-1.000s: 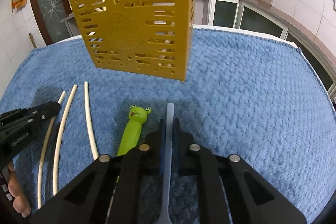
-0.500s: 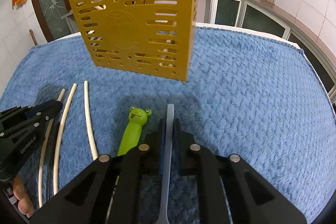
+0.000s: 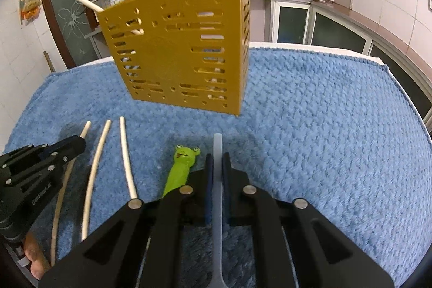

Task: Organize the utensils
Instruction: 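Grasp a wooden chopstick with the left gripper while the right gripper grasps the silver spoon, then raise the chopstick and spoon and lower them into the yellow holder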

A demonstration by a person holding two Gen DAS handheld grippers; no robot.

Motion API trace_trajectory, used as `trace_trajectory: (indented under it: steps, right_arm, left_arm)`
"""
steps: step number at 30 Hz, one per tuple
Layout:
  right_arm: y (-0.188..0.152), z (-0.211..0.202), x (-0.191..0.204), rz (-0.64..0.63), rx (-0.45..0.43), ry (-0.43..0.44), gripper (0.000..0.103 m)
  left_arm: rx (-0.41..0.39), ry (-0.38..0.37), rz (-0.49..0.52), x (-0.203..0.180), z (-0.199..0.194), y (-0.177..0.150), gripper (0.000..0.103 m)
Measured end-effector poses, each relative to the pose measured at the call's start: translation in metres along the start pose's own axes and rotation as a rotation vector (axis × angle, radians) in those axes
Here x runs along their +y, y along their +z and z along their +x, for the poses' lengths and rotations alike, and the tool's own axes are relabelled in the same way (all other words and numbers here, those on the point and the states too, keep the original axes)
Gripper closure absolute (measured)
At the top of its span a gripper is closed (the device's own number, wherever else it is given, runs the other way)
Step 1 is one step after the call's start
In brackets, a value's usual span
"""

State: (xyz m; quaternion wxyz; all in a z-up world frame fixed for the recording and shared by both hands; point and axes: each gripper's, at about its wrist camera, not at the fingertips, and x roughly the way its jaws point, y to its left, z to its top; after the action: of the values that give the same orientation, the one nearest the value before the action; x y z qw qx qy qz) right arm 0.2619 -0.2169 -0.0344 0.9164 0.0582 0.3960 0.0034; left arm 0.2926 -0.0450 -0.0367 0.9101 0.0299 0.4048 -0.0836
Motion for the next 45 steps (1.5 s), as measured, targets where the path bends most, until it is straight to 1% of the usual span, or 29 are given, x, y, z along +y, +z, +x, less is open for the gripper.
trace_trajectory:
  steps: [11, 16, 20, 25, 27, 29, 34, 36, 41, 45]
  right_arm:
    - [0.009, -0.019, -0.01, 0.05, -0.057, 0.059, 0.096]
    - [0.009, -0.027, -0.009, 0.046, -0.084, 0.071, 0.096]
    - [0.013, -0.034, -0.009, 0.046, -0.118, 0.07, 0.096]
    - [0.015, -0.042, -0.013, 0.054, -0.151, 0.072, 0.096]
    - [0.016, -0.049, -0.015, 0.066, -0.178, 0.077, 0.096]
    - [0.019, -0.059, -0.015, 0.068, -0.215, 0.076, 0.096]
    - [0.03, -0.093, -0.015, 0.064, -0.336, 0.058, 0.096]
    - [0.036, -0.101, -0.014, 0.054, -0.366, 0.047, 0.096]
    - [0.055, -0.12, -0.017, 0.042, -0.433, 0.046, 0.096]
    - [0.084, -0.133, -0.018, 0.04, -0.49, 0.052, 0.096]
  left_arm:
    - [-0.081, -0.067, -0.043, 0.009, -0.026, 0.01, 0.099]
    - [-0.094, -0.124, -0.069, 0.016, -0.036, 0.013, 0.099]
    - [-0.106, -0.142, -0.073, 0.017, -0.042, 0.015, 0.099]
    - [-0.14, -0.155, -0.073, 0.017, -0.054, 0.017, 0.099]
    - [-0.154, -0.165, -0.081, 0.018, -0.06, 0.019, 0.099]
    - [-0.185, -0.177, -0.085, 0.018, -0.068, 0.021, 0.099]
    - [-0.274, -0.191, -0.056, 0.01, -0.094, 0.037, 0.099]
    - [-0.309, -0.187, -0.043, 0.005, -0.102, 0.044, 0.099]
    - [-0.379, -0.205, -0.037, -0.002, -0.117, 0.069, 0.099]
    - [-0.439, -0.221, -0.023, -0.013, -0.131, 0.1, 0.099]
